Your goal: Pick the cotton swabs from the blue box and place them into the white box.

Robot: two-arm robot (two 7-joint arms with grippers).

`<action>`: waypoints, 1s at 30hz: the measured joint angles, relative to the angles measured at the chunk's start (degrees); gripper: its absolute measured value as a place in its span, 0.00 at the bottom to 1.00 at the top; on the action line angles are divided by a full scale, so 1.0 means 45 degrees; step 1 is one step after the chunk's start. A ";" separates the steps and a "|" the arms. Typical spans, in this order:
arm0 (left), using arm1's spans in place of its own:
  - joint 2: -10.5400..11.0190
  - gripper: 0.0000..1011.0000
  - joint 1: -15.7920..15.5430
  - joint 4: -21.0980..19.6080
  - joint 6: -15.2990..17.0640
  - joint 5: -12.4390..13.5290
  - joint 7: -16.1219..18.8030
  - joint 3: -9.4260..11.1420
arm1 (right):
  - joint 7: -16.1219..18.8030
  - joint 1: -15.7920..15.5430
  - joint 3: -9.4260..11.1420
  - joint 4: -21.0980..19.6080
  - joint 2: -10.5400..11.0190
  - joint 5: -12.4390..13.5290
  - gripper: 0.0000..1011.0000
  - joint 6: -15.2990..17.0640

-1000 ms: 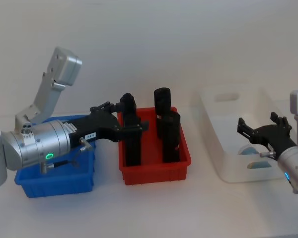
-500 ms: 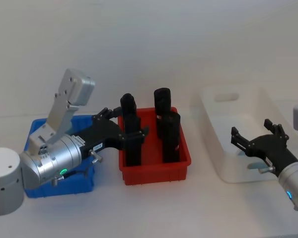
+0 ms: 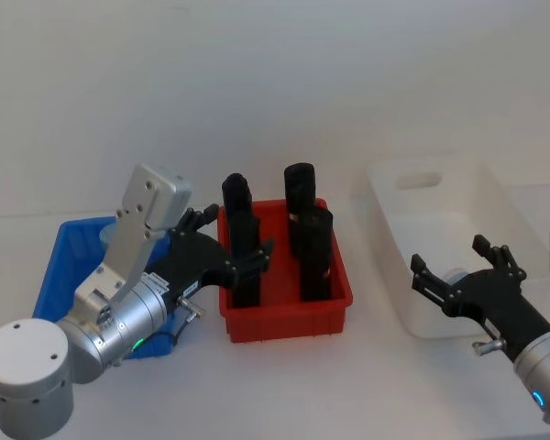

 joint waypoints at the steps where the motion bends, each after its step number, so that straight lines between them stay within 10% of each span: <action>1: -0.0010 0.99 0.0049 -0.0010 -0.0077 0.0040 0.0138 0.0030 | 0.0012 -0.0069 -0.0013 -0.0085 0.0024 0.0017 0.99 -0.0023; 30: -0.0295 0.99 0.1394 -0.0404 -0.2375 0.1150 0.3713 0.0924 | 0.0082 -0.0472 -0.0064 -0.0570 0.0156 0.0103 0.99 -0.0140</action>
